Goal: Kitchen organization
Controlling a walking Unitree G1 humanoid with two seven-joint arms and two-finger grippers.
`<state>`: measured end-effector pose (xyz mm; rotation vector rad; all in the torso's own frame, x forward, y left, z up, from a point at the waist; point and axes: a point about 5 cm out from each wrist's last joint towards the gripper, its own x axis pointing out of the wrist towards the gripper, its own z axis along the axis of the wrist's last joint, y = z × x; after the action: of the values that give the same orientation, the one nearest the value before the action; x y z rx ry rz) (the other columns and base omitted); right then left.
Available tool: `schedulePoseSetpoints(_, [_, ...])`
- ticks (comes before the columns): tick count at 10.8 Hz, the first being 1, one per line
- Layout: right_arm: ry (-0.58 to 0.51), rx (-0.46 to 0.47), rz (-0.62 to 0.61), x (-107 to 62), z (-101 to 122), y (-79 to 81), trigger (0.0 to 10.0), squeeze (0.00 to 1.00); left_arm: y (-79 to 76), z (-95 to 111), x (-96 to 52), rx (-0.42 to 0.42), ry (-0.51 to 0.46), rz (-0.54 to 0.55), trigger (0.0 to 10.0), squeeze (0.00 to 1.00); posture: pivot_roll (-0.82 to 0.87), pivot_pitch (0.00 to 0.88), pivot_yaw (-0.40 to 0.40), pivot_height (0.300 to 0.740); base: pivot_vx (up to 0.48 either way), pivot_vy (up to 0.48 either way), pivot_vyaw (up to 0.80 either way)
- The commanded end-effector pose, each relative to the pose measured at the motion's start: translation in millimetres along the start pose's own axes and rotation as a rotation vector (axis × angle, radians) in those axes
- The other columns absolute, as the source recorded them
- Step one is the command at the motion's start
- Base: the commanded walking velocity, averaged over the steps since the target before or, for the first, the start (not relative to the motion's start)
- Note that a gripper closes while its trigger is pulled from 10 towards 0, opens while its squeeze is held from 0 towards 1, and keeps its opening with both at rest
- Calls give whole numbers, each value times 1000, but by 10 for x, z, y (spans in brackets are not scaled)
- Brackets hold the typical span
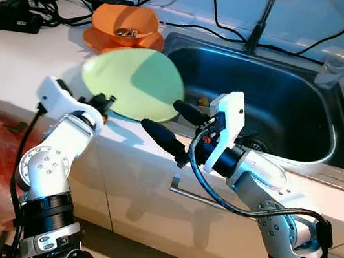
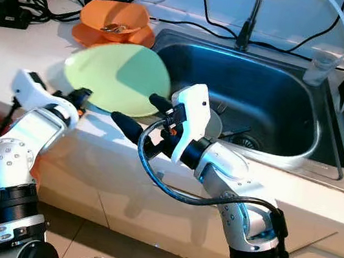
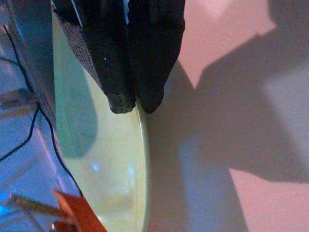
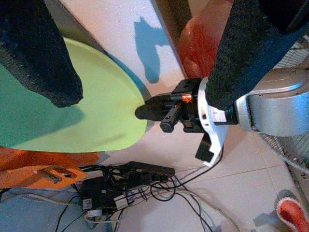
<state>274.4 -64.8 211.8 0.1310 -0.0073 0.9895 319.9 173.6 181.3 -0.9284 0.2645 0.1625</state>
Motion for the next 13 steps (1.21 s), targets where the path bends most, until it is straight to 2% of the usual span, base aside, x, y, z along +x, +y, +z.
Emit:
schedulePoseSetpoints(1, [0, -47, -71, -49, 58, -85, 10000, 0, -49, -113, 61, 34, 74, 2, 0, 0, 106, 53, 42, 740, 0, 0, 0])
schedulePoseSetpoints(2, [40, -60, -159, -119, 34, -184, 10000, 0, -116, -123, 104, 47, 95, -24, 0, 0, 91, 59, 54, 740, 0, 0, 0])
schedulePoseSetpoints(4, [96, -82, -257, -233, 1, -270, 10000, 0, -184, -156, 165, 59, 122, -50, 0, 0, 65, 67, 65, 740, 0, 0, 0])
schedulePoseSetpoints(9, [159, -114, -334, -443, 37, -304, 10000, 0, -242, -230, 250, 39, 151, -75, 0, 0, 30, 68, 70, 740, 0, 0, 0])
schedulePoseSetpoints(13, [219, -106, -367, -542, 17, -308, 10000, 0, -328, -314, 355, 31, 159, -102, 0, 0, -6, 67, 72, 740, 0, 0, 0])
